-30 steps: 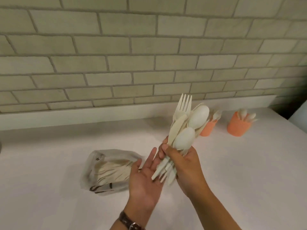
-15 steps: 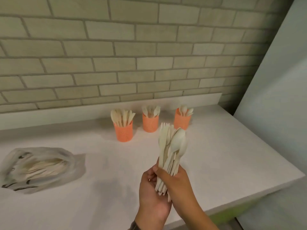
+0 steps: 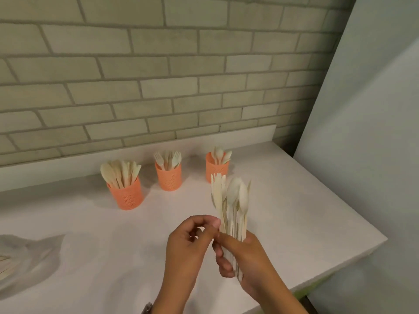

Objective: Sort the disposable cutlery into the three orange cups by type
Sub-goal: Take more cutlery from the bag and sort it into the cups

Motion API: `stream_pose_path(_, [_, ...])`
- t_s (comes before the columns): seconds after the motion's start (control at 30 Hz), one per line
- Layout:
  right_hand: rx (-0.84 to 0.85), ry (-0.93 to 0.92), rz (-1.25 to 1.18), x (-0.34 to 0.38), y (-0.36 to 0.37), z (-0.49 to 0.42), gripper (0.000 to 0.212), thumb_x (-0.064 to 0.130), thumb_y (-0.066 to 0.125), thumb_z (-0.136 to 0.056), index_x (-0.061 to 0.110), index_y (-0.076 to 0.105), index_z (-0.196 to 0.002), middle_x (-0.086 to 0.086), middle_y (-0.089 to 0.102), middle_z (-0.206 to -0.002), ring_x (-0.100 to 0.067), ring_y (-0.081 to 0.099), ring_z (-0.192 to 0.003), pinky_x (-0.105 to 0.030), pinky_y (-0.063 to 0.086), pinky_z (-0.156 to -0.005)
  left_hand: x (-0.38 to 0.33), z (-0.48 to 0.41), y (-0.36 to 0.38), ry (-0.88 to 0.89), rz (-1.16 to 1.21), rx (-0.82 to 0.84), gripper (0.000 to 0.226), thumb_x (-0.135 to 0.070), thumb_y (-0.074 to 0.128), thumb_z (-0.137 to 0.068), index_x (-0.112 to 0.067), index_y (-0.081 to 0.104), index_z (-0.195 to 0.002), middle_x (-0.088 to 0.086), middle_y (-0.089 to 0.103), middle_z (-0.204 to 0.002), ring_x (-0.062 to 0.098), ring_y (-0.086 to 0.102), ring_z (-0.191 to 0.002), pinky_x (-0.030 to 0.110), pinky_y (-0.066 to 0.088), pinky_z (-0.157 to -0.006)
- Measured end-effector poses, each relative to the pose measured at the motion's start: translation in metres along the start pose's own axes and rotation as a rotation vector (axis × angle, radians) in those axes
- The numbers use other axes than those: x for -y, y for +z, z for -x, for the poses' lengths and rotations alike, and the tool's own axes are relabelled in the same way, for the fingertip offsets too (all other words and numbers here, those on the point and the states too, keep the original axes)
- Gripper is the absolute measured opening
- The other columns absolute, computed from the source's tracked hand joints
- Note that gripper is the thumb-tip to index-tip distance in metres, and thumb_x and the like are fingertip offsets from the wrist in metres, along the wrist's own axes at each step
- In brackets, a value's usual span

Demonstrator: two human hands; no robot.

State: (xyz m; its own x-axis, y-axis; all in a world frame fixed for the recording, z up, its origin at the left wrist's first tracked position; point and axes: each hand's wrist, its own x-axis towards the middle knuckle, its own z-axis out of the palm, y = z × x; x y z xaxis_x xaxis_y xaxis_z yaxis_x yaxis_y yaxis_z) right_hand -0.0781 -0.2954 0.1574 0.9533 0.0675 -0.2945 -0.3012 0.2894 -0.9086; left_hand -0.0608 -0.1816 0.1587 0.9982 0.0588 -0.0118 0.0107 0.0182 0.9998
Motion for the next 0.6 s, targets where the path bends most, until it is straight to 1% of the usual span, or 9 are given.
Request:
stream_pose_path(0.07, [-0.005, 0.002, 0.044, 0.004, -0.005, -0.014, 0.015, 0.016, 0.065, -0.085, 0.004, 0.056, -0.085, -0.012, 0.052, -0.058, -0.016, 0.037, -0.038, -0.022, 0.024, -0.043, 0.004, -0.022, 0.009, 0.017, -0.045, -0.016, 0.008, -0.022, 0.076, -0.071, -0.020, 0.068, -0.072, -0.006, 0.068, -0.063, 0.011, 0.058, -0.060, 0.013, 0.049, -0.058])
stream_pose_path(0.13, [0.005, 0.009, 0.066, 0.008, -0.011, -0.030, 0.009, 0.011, 0.061, -0.086, 0.004, 0.056, -0.084, -0.013, 0.053, -0.059, -0.016, 0.037, -0.037, -0.023, 0.023, -0.044, 0.006, -0.044, 0.016, -0.011, -0.022, -0.014, 0.014, -0.019, 0.080, -0.067, -0.014, 0.067, -0.069, -0.001, 0.063, -0.055, 0.011, 0.056, -0.054, 0.021, 0.050, -0.058])
stream_pose_path(0.2, [0.019, 0.011, 0.088, 0.015, -0.017, -0.048, 0.011, 0.012, 0.060, -0.087, 0.002, 0.056, -0.085, -0.014, 0.056, -0.058, -0.017, 0.038, -0.036, -0.023, 0.025, -0.043, 0.006, -0.064, 0.022, -0.055, 0.022, -0.006, 0.014, -0.015, 0.081, -0.066, -0.010, 0.068, -0.068, 0.003, 0.063, -0.056, 0.011, 0.058, -0.054, 0.019, 0.051, -0.058])
stream_pose_path(0.27, [0.044, 0.004, 0.115, 0.023, -0.022, -0.064, 0.021, 0.017, 0.063, -0.087, -0.002, 0.057, -0.081, -0.012, 0.059, -0.056, -0.018, 0.044, -0.034, -0.021, 0.032, -0.041, 0.004, -0.081, 0.025, -0.087, 0.052, -0.001, 0.012, -0.014, 0.080, -0.066, -0.010, 0.069, -0.067, 0.003, 0.066, -0.060, 0.009, 0.060, -0.053, 0.015, 0.051, -0.057])
stream_pose_path(0.33, [0.072, -0.001, 0.115, 0.031, -0.022, -0.079, 0.029, 0.023, 0.066, -0.084, -0.004, 0.059, -0.081, -0.013, 0.060, -0.053, -0.020, 0.050, -0.034, -0.021, 0.039, -0.038, 0.001, -0.096, 0.025, -0.108, 0.058, 0.009, 0.010, -0.015, 0.079, -0.067, -0.011, 0.070, -0.068, 0.002, 0.069, -0.061, 0.008, 0.061, -0.049, 0.015, 0.051, -0.059])
stream_pose_path(0.4, [0.075, 0.015, 0.106, 0.037, -0.022, -0.093, 0.032, 0.026, 0.066, -0.084, -0.005, 0.059, -0.086, -0.015, 0.061, -0.054, -0.023, 0.052, -0.036, -0.025, 0.043, -0.038, -0.003, -0.109, 0.024, -0.114, 0.059, -0.009, 0.006, -0.011, 0.077, -0.070, -0.012, 0.072, -0.069, 0.001, 0.072, -0.061, 0.007, 0.065, -0.054, 0.013, 0.050, -0.058])
stream_pose_path(0.47, [0.080, 0.033, 0.111, 0.039, -0.021, -0.107, 0.031, 0.026, 0.061, -0.083, -0.005, 0.058, -0.089, -0.017, 0.061, -0.058, -0.025, 0.054, -0.039, -0.027, 0.045, -0.039, -0.005, -0.117, 0.021, -0.111, 0.042, -0.053, 0.006, -0.009, 0.076, -0.071, -0.013, 0.073, -0.072, -0.001, 0.073, -0.064, 0.006, 0.067, -0.060, 0.010, 0.050, -0.058])
stream_pose_path(0.53, [0.111, 0.038, 0.128, 0.042, -0.016, -0.118, 0.027, 0.025, 0.059, -0.084, 0.000, 0.060, -0.093, -0.017, 0.063, -0.062, -0.026, 0.056, -0.041, -0.029, 0.048, -0.041, -0.007, -0.122, 0.017, -0.101, 0.051, -0.093, 0.012, -0.008, 0.075, -0.073, -0.018, 0.073, -0.079, -0.002, 0.075, -0.068, 0.007, 0.069, -0.065, 0.009, 0.049, -0.061])
stream_pose_path(0.6, [0.159, 0.039, 0.134, 0.045, -0.011, -0.129, 0.033, 0.031, 0.060, -0.080, 0.002, 0.061, -0.097, -0.017, 0.063, -0.064, -0.028, 0.057, -0.044, -0.030, 0.049, -0.043, -0.008, -0.127, 0.011, -0.088, 0.061, -0.125, 0.018, -0.006, 0.073, -0.075, -0.022, 0.073, -0.083, -0.004, 0.075, -0.071, 0.006, 0.070, -0.068, 0.007, 0.048, -0.062])
